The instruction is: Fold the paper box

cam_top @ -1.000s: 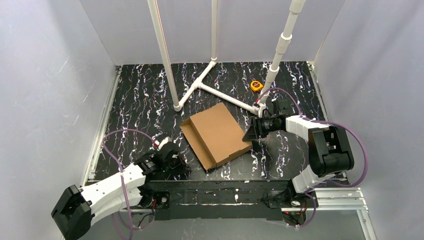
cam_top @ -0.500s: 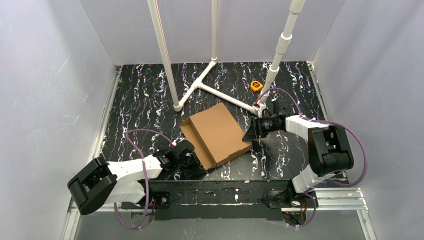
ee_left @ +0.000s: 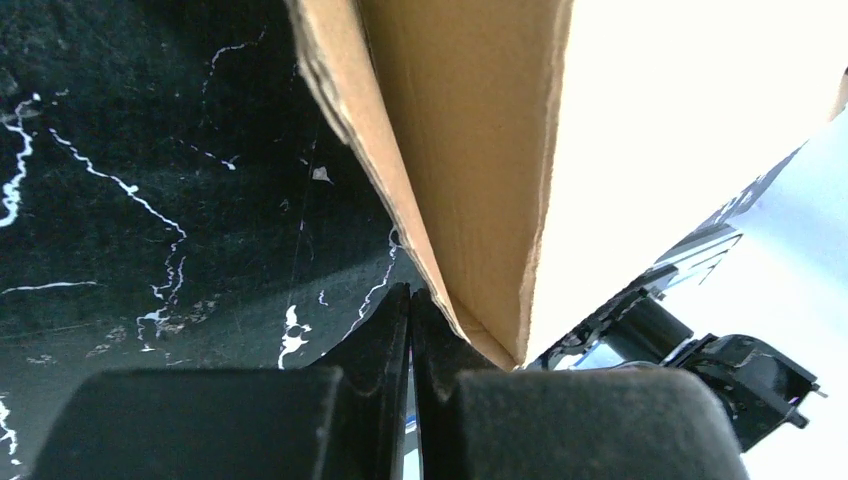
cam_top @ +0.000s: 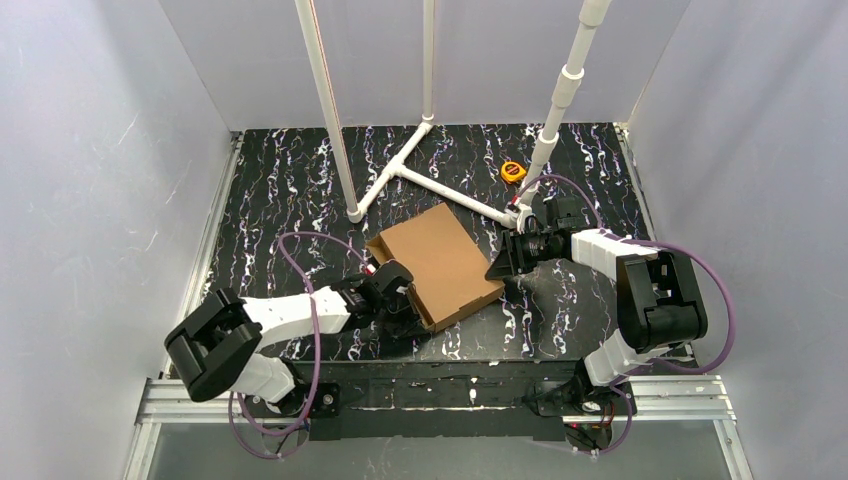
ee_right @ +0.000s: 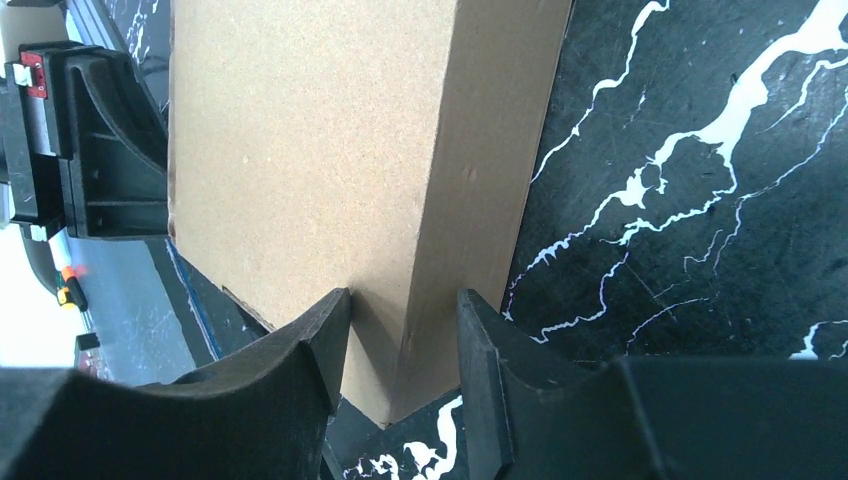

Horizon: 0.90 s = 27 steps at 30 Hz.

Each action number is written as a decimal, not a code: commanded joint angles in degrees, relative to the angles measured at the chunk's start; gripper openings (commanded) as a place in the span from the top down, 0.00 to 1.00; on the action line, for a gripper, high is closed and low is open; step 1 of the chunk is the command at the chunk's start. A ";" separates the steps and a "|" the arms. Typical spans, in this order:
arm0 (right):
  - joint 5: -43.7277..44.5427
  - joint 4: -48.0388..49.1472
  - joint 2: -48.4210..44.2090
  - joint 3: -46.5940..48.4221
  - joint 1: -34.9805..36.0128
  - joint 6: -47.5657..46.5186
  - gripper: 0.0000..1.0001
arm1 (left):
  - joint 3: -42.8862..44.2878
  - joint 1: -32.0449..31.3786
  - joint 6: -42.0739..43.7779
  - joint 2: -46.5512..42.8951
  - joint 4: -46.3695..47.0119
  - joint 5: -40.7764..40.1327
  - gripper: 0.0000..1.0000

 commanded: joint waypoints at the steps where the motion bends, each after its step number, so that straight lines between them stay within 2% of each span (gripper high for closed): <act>1: 8.29 -2.70 2.83 -1.26 1.41 -3.96 0.50 | 4.39 0.16 5.47 -2.21 2.46 -1.22 1.00; 5: 8.36 -2.70 3.10 -1.09 1.41 -3.96 0.50 | 1.99 0.69 11.82 -8.86 -6.47 -2.98 0.97; 8: 8.38 -2.70 3.32 -1.06 1.41 -4.05 0.50 | -2.96 3.81 14.47 -14.43 -11.02 -4.02 0.94; 11: 8.46 -2.70 3.33 -1.04 1.41 -4.13 0.50 | -10.48 8.52 16.11 -22.24 -9.57 -6.65 0.90; 14: 8.56 -2.70 3.29 -1.09 1.50 -4.13 0.50 | -16.89 16.73 16.40 -29.01 -4.92 -7.79 0.89; 16: 8.62 -2.62 3.33 -1.09 1.52 -4.14 0.50 | -18.45 22.29 16.34 -30.41 -1.90 -8.69 0.90; 19: 8.47 -2.61 3.40 -1.13 1.59 -4.10 0.50 | -18.40 28.95 15.93 -26.47 5.92 -9.21 0.92; 22: 8.38 -2.65 3.42 -1.04 1.76 -4.21 0.50 | -14.06 34.23 16.66 -14.02 11.66 -4.53 0.94; 27: 8.33 -2.72 3.34 -0.84 1.94 -4.25 0.50 | -3.59 37.70 19.81 2.18 14.33 0.45 0.99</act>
